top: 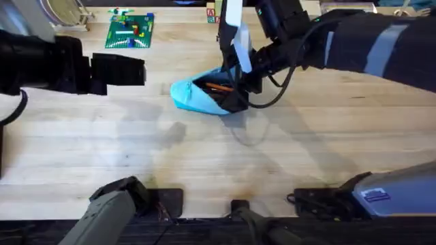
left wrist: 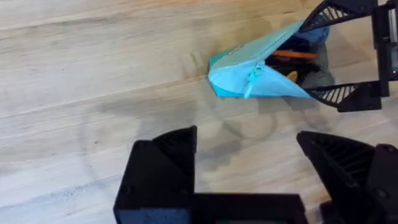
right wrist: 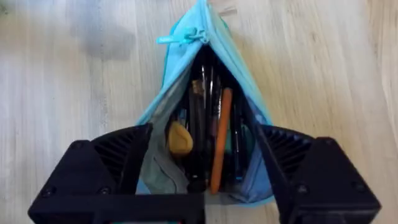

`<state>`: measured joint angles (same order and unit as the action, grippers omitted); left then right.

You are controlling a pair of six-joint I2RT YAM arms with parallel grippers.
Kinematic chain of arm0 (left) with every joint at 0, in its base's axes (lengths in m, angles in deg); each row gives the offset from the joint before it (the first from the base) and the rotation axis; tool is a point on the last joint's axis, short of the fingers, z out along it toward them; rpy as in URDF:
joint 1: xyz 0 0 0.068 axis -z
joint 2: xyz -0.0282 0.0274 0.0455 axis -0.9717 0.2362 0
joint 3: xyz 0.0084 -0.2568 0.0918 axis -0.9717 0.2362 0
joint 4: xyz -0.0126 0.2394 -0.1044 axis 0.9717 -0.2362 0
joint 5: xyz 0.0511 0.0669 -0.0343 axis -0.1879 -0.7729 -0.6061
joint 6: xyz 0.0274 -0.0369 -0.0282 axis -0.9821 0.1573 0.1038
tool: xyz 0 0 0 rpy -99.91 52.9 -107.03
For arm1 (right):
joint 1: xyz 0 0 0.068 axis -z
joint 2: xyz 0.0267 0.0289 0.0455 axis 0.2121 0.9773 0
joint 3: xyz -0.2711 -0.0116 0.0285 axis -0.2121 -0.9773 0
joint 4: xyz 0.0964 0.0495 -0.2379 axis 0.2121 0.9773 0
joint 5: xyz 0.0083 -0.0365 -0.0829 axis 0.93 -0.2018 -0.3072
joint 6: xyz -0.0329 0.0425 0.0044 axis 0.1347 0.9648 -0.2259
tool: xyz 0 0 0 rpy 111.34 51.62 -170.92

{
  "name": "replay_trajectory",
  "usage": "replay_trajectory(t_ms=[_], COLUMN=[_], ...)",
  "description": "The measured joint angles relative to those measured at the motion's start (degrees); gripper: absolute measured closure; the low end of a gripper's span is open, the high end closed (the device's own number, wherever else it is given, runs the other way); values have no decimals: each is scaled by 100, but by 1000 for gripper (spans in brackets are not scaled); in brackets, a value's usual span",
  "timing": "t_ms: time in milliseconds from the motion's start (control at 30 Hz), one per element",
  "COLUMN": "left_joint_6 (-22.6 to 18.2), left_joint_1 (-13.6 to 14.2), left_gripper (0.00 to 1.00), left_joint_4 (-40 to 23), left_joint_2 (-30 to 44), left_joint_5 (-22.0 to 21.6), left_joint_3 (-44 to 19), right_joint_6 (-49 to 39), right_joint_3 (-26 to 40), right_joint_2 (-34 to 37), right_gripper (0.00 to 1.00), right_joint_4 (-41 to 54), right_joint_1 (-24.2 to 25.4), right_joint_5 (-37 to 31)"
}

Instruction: Unzip the bag, pick up the pens from the table one at a time and place them inside, then zip the bag closed.

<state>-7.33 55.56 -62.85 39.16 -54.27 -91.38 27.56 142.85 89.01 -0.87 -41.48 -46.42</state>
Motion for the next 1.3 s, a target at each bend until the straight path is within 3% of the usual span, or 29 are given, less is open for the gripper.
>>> replay_trajectory(t_ms=[300, 500, 900, 1300], left_joint_6=[0, 0, 0, 0], left_joint_1=[2, 0, 2, 1], left_gripper=[6, 6, 6, 6], left_joint_4=[0, 0, 0, 0], left_joint_2=[-1, 1, -1, 1], left_joint_5=[0, 0, 0, 0], left_joint_3=[0, 0, 0, 0], right_joint_6=[2, 219, 1749, 3422], right_joint_3=[0, 0, 0, 0], right_joint_2=[-61, -649, -1581, -2161], right_gripper=[5, 5, 4, 4], right_joint_4=[4, 6, 106, 956], right_joint_1=[0, 0, 0, 0], right_joint_5=[-4, -51, -954, -2034])
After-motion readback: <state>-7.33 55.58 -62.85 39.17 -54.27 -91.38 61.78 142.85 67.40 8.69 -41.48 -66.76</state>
